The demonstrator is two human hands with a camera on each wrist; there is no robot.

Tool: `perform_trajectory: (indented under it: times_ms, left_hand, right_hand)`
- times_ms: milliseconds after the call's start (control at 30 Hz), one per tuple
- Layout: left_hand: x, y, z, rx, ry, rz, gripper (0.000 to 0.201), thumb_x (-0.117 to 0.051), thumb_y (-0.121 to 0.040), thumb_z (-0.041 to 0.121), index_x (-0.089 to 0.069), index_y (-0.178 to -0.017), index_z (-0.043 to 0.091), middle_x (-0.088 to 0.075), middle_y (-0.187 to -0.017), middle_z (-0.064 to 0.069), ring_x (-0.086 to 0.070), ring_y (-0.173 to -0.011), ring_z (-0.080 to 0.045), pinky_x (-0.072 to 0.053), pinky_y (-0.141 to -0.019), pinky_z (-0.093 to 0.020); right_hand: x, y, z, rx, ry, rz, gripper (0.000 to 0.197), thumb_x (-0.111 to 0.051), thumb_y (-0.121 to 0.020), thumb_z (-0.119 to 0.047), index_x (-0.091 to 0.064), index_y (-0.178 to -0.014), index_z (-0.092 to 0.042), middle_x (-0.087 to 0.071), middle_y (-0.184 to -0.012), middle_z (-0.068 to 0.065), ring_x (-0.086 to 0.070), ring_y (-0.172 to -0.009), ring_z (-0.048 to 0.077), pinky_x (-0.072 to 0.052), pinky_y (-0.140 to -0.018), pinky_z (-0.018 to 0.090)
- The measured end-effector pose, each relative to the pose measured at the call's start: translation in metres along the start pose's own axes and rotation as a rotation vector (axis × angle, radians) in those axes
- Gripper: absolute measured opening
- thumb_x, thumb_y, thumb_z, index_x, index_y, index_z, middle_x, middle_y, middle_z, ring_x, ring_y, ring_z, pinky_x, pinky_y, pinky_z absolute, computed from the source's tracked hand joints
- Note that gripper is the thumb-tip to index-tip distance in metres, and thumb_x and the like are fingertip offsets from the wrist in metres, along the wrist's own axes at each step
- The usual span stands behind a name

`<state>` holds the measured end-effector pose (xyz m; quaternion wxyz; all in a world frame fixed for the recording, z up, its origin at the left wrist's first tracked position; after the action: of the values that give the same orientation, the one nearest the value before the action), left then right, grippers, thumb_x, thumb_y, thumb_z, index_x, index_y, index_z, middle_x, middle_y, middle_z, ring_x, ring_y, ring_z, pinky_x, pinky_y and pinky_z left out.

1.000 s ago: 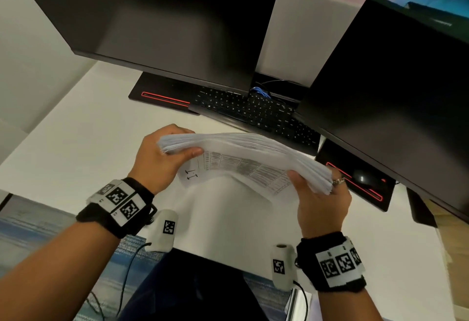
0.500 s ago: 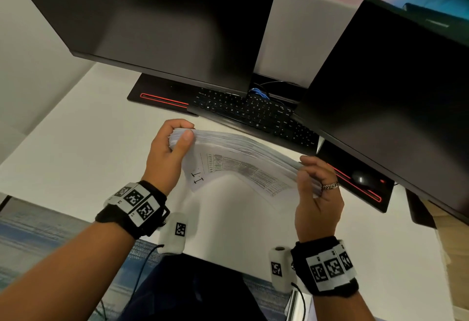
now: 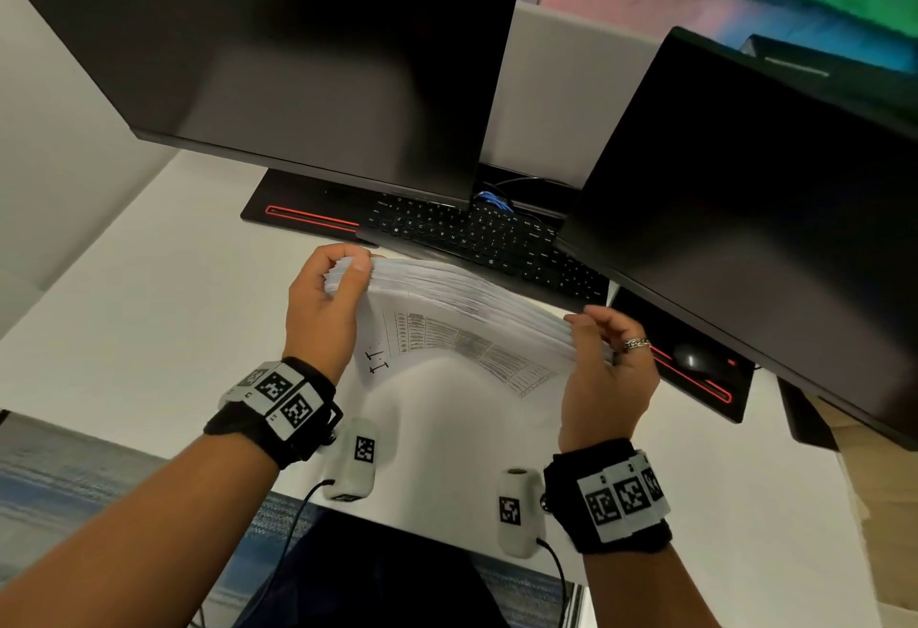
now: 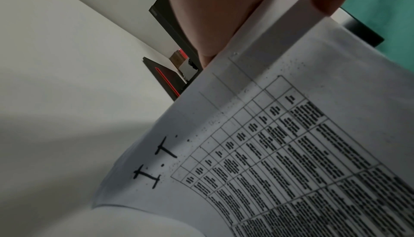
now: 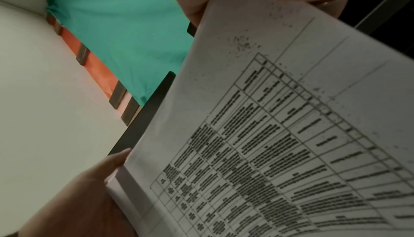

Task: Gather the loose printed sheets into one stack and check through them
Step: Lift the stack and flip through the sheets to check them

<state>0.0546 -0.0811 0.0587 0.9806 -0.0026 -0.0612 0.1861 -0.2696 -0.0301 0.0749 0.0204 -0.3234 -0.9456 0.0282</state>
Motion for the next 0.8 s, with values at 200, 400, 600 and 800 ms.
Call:
perform_trajectory:
  times_ms: [200,400,600,800]
  left_hand:
    - [0.0,-0.002,0.007,-0.028,-0.021,0.023,0.018,-0.055,-0.098,0.037,-0.063,-0.106,0.023,-0.072,-0.108,0.009,-0.065,-0.102,-0.016,-0.054,-0.09,-0.038]
    - [0.001,-0.01,0.003,0.04,-0.042,0.056,0.015,-0.057,-0.091,0.035,-0.068,-0.101,0.031,-0.069,-0.109,0.007,-0.061,-0.108,-0.021,-0.049,-0.1,-0.048]
    - [-0.003,-0.013,0.003,0.042,-0.042,0.001,0.02,-0.055,-0.088,0.034,-0.065,-0.105,0.037,-0.067,-0.115,0.0,-0.06,-0.11,-0.022,-0.047,-0.102,-0.049]
    - [-0.016,-0.005,-0.004,0.059,0.057,-0.257,0.06,-0.075,-0.085,0.013,-0.042,-0.132,0.028,-0.06,-0.109,0.006,-0.068,-0.087,0.003,-0.056,-0.07,-0.017]
  right_hand:
    - [-0.003,0.002,-0.003,0.038,0.021,-0.002,0.013,-0.064,-0.096,-0.015,-0.064,-0.108,-0.019,-0.067,-0.095,-0.006,-0.063,-0.076,-0.007,-0.051,-0.065,0.011]
    - [0.0,0.002,0.0,0.041,0.04,0.047,0.019,-0.057,-0.097,-0.004,-0.064,-0.105,-0.019,-0.069,-0.095,-0.007,-0.061,-0.083,-0.01,-0.048,-0.072,0.007]
    - [0.0,0.001,0.001,0.018,0.049,0.08,0.04,-0.052,-0.093,0.002,-0.066,-0.089,-0.036,-0.073,-0.091,-0.008,-0.059,-0.071,0.0,-0.047,-0.064,0.011]
    - [-0.003,-0.009,-0.004,0.026,0.128,-0.037,0.031,-0.058,-0.093,-0.004,-0.066,-0.1,-0.033,-0.07,-0.097,-0.012,-0.064,-0.079,-0.006,-0.052,-0.068,0.015]
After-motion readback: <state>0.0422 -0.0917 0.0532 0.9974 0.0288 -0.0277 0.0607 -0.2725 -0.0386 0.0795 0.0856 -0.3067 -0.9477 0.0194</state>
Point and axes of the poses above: each hand's wrist, its own y-axis away from the middle knuckle, its own x-axis out of the back of the hand, z = x × y, the point moved 9 cm from there along -y, towards the middle knuckle
